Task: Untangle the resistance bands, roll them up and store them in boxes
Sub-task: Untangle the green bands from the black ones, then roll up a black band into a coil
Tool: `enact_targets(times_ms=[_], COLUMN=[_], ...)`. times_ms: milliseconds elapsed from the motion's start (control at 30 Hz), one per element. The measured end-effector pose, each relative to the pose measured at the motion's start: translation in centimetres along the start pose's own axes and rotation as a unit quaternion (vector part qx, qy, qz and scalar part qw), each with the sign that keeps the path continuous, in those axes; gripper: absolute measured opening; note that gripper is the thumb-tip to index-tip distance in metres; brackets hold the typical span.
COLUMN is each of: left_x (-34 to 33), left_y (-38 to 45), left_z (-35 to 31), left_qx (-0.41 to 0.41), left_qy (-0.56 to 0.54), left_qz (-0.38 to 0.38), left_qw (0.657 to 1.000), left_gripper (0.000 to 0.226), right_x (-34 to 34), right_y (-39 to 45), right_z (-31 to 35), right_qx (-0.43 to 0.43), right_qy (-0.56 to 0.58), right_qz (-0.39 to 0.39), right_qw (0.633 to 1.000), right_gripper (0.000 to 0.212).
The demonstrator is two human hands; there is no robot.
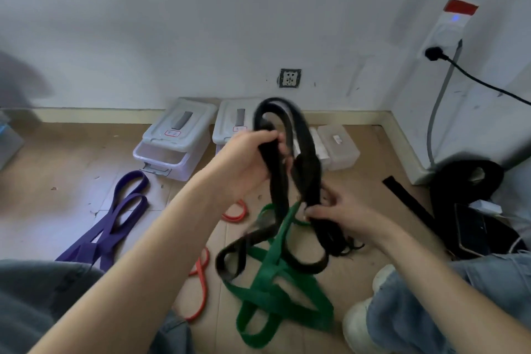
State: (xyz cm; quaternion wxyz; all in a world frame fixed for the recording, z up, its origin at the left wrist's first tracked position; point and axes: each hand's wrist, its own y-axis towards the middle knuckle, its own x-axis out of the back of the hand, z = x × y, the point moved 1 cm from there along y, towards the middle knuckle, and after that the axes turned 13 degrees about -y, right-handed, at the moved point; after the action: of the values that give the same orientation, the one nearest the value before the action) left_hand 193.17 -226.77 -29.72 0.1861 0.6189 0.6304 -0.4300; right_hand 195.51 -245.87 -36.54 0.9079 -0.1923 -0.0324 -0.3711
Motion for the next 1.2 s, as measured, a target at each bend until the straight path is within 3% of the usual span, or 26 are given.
enact_targets(times_ms=[67, 167, 267, 433, 467, 533, 600, 700, 800, 967, 1067, 1133, 1200], left_x=[-2.8, -4.3, -3.7, -1.2, -0.8, -0.5, -0.2, 0.9, 2.5, 6.2, 9.2, 11.1, 13.0], left_y=[-0.1, -0.1, 0.6, 3.3, 4.2, 6.2, 8.4, 11.5, 13.7, 15.4, 16.2, 16.9, 17.6], left_z=[-0.4, -0.7, -0.5, 0.5, 1.1, 3.0, 4.9, 7.1, 9.0, 11.2, 12.9, 14.0, 15.1], left_qx=[-0.006, -0.031, -0.047, -0.090, -0.091, -0.078, -0.044, 0.045, 0.122, 0.152, 0.164, 0.171, 0.160], left_qy=[-0.068, -0.160, -0.219, -0.284, -0.288, -0.292, -0.280, -0.158, 0.023, 0.131, 0.235, 0.332, 0.473], left_qz=[0.013, 0.006, -0.020, -0.120, -0.141, -0.170, -0.181, -0.168, -0.153, -0.208, -0.240, -0.253, -0.230], left_qw=[0.998, 0.987, 0.974, 0.947, 0.943, 0.938, 0.942, 0.972, 0.980, 0.957, 0.928, 0.892, 0.835], left_gripper=[0.016, 0.017, 0.018, 0.024, 0.025, 0.025, 0.023, 0.014, 0.025, 0.019, 0.029, 0.034, 0.038], right_x=[-2.1, -3.8, -4.8, -2.7, -2.1, -1.3, -0.1, 3.7, 8.3, 13.9, 14.6, 13.7, 12.7], right_y=[0.4, 1.2, 1.5, 0.9, 0.6, 0.2, 0.3, 0.5, 1.1, 7.0, 10.5, 11.9, 12.6], right_z=[-0.3, -0.3, 0.5, -0.6, -1.0, -1.6, -2.2, -3.1, -4.0, -8.7, -13.9, -17.9, -20.7], right_qx=[0.008, -0.002, 0.043, 0.040, 0.037, 0.016, -0.047, -0.131, -0.168, -0.221, -0.290, -0.352, -0.368], right_qy=[-0.012, 0.080, 0.124, 0.247, 0.253, 0.182, 0.127, 0.139, 0.068, -0.174, -0.277, -0.286, -0.350], right_qz=[0.087, 0.129, 0.163, 0.171, 0.165, 0.106, -0.030, -0.238, -0.304, -0.303, -0.223, -0.157, -0.125], right_qw=[0.996, 0.988, 0.978, 0.953, 0.953, 0.977, 0.990, 0.952, 0.935, 0.911, 0.888, 0.877, 0.853], right_gripper=[0.045, 0.062, 0.035, 0.070, 0.069, 0.047, 0.028, 0.019, 0.019, 0.044, 0.063, 0.080, 0.086])
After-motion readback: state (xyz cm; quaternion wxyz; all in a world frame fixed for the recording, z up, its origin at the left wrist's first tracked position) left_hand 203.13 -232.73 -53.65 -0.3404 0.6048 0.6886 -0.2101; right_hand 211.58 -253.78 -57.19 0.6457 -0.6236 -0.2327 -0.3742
